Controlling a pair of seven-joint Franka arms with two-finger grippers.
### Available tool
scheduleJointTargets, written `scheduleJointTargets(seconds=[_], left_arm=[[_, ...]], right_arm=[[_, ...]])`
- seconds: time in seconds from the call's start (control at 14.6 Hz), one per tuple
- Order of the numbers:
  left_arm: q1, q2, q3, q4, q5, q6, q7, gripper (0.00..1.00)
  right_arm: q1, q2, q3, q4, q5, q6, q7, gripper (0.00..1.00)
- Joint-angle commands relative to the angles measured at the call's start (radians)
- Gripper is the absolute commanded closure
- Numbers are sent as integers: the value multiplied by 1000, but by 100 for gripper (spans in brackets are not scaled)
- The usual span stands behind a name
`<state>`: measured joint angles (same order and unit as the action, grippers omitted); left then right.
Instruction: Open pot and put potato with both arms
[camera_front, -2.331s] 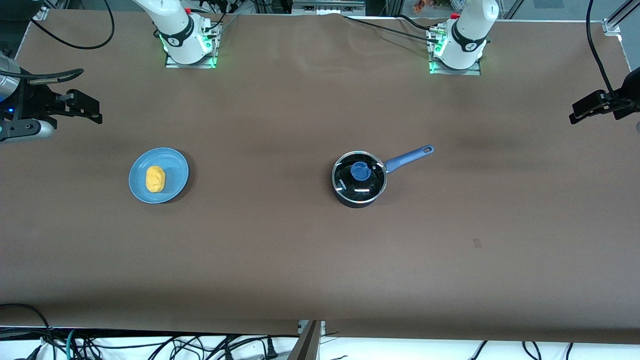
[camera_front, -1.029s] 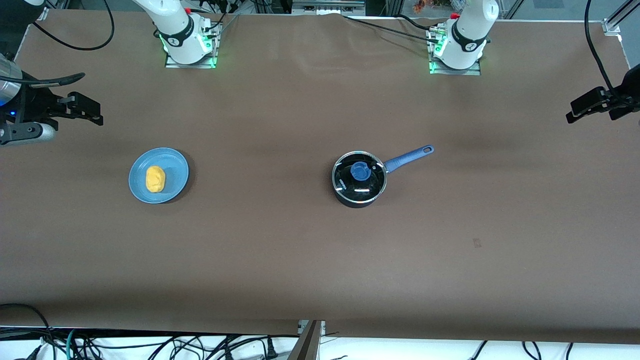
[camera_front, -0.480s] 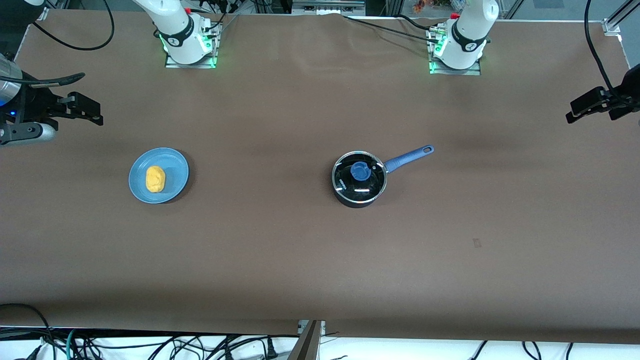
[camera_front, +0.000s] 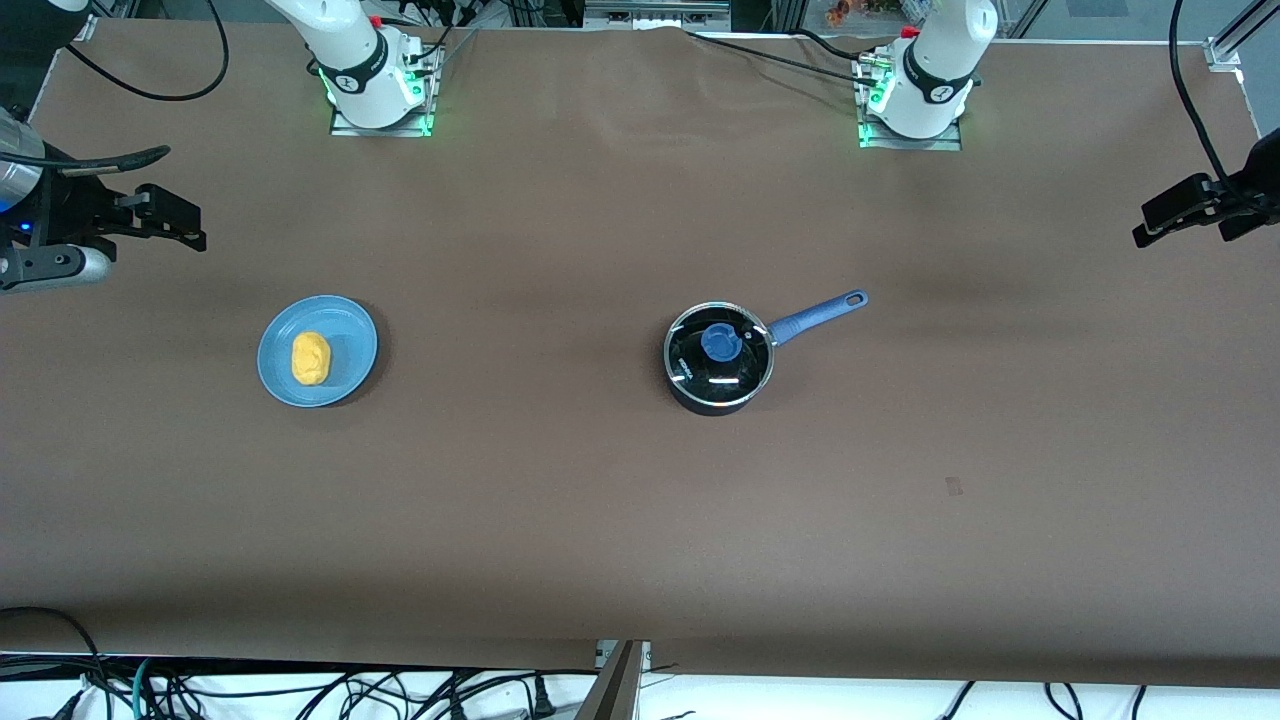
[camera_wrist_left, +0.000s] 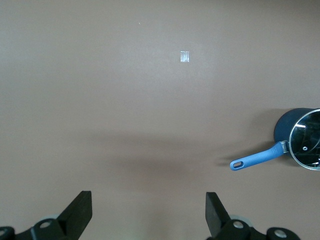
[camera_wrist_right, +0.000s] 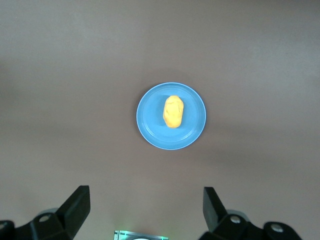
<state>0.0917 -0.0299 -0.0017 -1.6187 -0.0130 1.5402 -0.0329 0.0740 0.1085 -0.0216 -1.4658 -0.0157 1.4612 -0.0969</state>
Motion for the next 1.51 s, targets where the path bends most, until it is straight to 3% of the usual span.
scheduleJointTargets(seconds=[0.0,0.75,0.96,1.17,1.44], left_arm=[[2,-7,-1,6,-18,3,1,0],[2,-7,-1,10,-18,4,-18,0],[-10,10,-3,-9,-18,31,-60,0],[-15,48,-70,-56,-24,116,-172,0],[-15,160,-236,-63,-38,236,-394,0]], right_arm=[[-8,8,2,22,14,-5,-6,0],[-8,10,0,22,14,-5,-6,0],[-10,16,-35,22,54,-1,-7,0],[-11,16,-34,21,60,-2,-9,0],[-13,78,-32,18,53,-1,-7,0]])
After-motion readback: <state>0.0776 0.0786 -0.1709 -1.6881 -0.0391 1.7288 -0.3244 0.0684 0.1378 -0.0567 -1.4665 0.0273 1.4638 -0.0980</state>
